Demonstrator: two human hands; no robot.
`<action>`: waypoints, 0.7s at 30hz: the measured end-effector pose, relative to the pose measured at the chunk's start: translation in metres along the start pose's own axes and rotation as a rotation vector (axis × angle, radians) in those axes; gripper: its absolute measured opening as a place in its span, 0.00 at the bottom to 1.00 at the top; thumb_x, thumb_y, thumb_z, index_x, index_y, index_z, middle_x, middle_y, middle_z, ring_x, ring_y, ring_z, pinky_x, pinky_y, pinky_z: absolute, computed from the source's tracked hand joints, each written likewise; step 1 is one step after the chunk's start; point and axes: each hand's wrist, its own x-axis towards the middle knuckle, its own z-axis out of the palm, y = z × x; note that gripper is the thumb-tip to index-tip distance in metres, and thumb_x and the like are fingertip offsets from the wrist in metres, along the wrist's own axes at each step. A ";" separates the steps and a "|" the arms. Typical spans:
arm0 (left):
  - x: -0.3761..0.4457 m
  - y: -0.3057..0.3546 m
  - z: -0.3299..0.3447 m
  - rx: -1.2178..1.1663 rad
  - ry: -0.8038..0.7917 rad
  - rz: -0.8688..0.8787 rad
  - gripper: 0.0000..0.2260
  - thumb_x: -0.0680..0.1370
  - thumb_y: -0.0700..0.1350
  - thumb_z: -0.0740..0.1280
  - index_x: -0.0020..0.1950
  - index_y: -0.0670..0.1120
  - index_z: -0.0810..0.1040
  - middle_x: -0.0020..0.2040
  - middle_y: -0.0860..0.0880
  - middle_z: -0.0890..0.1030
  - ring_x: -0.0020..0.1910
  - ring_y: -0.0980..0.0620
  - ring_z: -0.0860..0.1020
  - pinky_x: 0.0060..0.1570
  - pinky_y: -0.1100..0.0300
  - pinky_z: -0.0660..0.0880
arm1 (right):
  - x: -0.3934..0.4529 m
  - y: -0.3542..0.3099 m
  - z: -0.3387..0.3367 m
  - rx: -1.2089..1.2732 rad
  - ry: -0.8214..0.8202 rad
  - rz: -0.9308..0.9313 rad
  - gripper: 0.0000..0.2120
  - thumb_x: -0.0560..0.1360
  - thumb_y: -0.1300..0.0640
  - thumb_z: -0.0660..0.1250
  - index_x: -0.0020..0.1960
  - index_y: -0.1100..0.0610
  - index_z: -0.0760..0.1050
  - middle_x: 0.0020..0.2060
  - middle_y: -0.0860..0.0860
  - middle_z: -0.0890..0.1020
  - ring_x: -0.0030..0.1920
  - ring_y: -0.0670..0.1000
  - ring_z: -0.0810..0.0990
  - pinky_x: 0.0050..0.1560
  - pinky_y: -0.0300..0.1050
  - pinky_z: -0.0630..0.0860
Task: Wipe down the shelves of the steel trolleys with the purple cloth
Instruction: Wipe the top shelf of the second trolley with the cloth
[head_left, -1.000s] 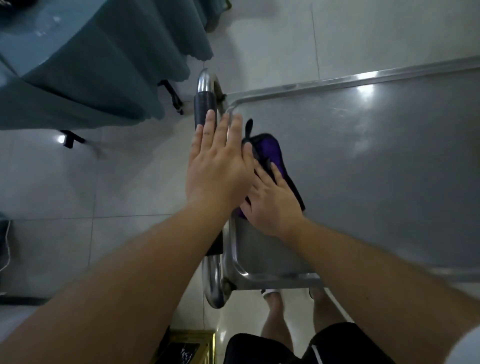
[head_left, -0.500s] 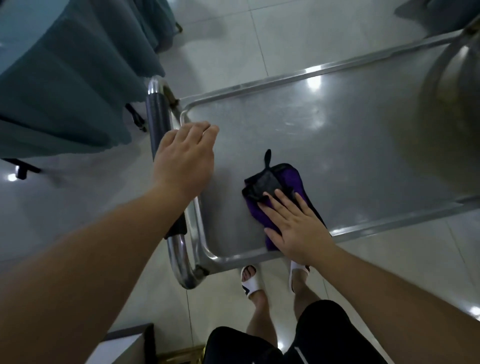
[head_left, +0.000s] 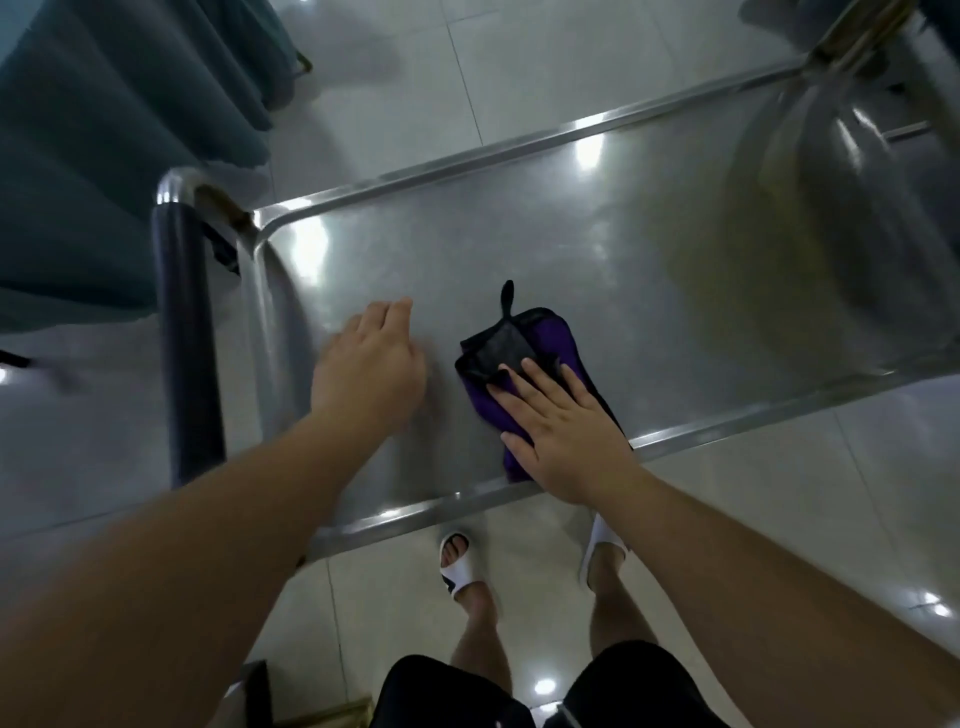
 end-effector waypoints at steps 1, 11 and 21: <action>-0.001 0.016 0.006 -0.043 0.003 -0.029 0.25 0.86 0.47 0.59 0.82 0.44 0.64 0.78 0.42 0.69 0.75 0.38 0.69 0.72 0.43 0.66 | -0.004 0.013 -0.002 -0.001 0.009 0.003 0.29 0.85 0.38 0.45 0.84 0.44 0.47 0.83 0.44 0.50 0.83 0.47 0.41 0.82 0.58 0.43; 0.024 0.155 0.056 -0.288 0.083 -0.217 0.24 0.87 0.50 0.58 0.82 0.46 0.64 0.78 0.42 0.69 0.76 0.38 0.68 0.74 0.44 0.64 | -0.052 0.173 -0.029 -0.054 0.017 0.037 0.29 0.85 0.38 0.47 0.84 0.44 0.50 0.83 0.45 0.52 0.83 0.47 0.43 0.82 0.57 0.45; 0.040 0.201 0.092 -0.271 0.148 -0.297 0.27 0.87 0.52 0.56 0.85 0.47 0.58 0.86 0.45 0.57 0.85 0.45 0.54 0.81 0.46 0.53 | -0.084 0.290 -0.052 -0.079 0.018 0.055 0.29 0.84 0.37 0.45 0.83 0.45 0.53 0.82 0.45 0.55 0.83 0.47 0.46 0.82 0.58 0.47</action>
